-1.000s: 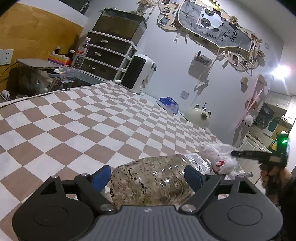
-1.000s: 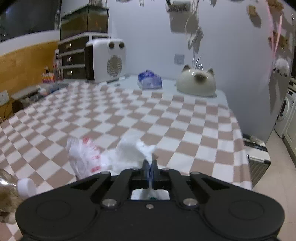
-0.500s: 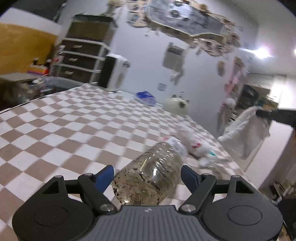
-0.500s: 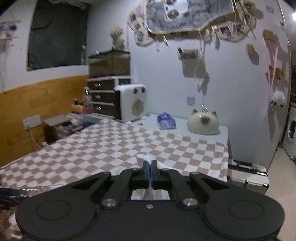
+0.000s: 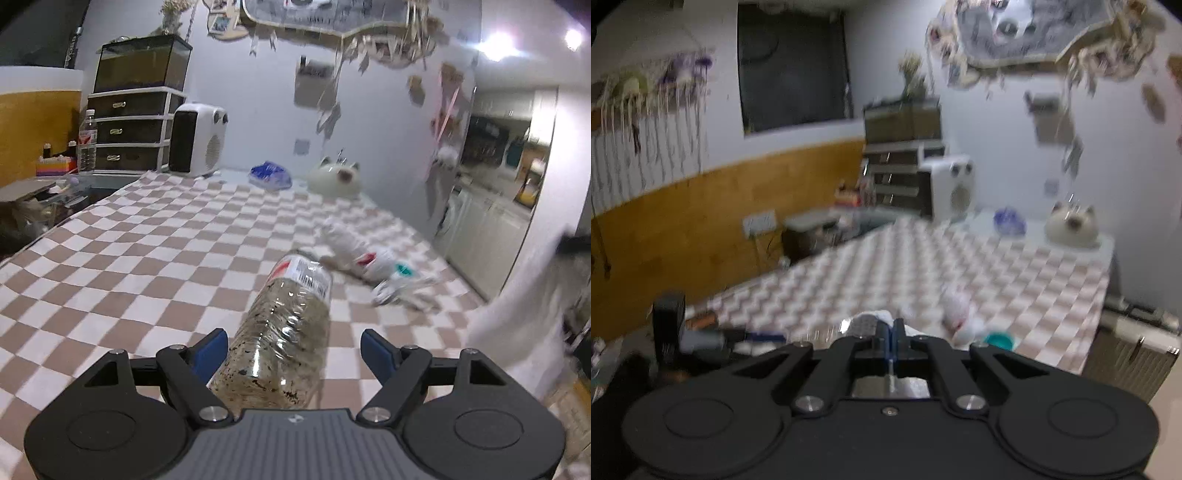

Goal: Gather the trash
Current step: 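Grasp the clear water bottle with the left tool while the right tool grasps the white tissue, then lift the bottle with the left tool while the right tool lifts the tissue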

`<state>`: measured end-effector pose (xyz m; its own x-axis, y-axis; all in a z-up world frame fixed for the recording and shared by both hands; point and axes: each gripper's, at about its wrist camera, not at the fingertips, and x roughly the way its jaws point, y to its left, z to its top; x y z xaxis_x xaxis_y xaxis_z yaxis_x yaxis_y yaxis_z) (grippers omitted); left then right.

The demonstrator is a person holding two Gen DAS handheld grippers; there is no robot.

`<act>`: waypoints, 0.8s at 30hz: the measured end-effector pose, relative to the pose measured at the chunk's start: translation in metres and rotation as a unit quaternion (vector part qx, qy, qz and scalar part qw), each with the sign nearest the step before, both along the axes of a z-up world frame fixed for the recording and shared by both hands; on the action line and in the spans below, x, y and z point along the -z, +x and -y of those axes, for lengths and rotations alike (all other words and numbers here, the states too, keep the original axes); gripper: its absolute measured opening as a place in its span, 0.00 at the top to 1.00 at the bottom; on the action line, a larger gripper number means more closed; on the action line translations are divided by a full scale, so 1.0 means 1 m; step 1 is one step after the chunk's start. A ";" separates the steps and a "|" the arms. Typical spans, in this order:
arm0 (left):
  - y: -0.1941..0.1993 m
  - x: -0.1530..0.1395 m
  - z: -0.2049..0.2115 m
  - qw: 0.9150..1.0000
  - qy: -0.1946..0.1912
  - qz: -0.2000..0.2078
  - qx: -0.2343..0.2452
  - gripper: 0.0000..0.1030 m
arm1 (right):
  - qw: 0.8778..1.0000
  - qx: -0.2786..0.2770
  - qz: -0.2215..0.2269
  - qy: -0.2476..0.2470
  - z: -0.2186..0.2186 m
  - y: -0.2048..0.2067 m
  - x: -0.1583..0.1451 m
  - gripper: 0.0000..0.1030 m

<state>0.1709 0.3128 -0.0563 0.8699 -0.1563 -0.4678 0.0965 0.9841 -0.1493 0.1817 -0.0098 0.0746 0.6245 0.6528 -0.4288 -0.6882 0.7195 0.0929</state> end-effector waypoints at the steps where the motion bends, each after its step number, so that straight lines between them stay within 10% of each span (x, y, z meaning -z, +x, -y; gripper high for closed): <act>1: 0.003 0.002 0.000 1.000 0.008 -0.008 -0.001 0.23 | 1.000 -0.001 -0.013 -0.014 -0.006 0.005 0.012 0.98; 5: 0.006 0.008 0.001 0.999 0.028 -0.029 -0.009 0.23 | 0.996 0.024 -0.054 -0.071 -0.030 0.035 0.071 0.98; 8: 0.007 0.011 0.001 0.999 0.033 -0.040 -0.010 0.23 | 0.991 0.056 0.005 -0.120 -0.045 0.038 0.104 0.98; 20: 0.015 0.012 0.014 0.997 0.059 -0.048 -0.008 0.23 | 0.990 -0.069 -0.093 -0.081 -0.028 -0.002 0.135 0.95; 22: 0.015 0.012 0.015 0.997 0.063 -0.050 -0.009 0.23 | 0.989 -0.089 -0.078 -0.091 -0.027 -0.011 0.135 0.81; 24: 0.016 0.013 0.016 0.996 0.067 -0.054 -0.009 0.23 | 0.987 -0.112 -0.056 -0.100 -0.027 -0.020 0.134 0.42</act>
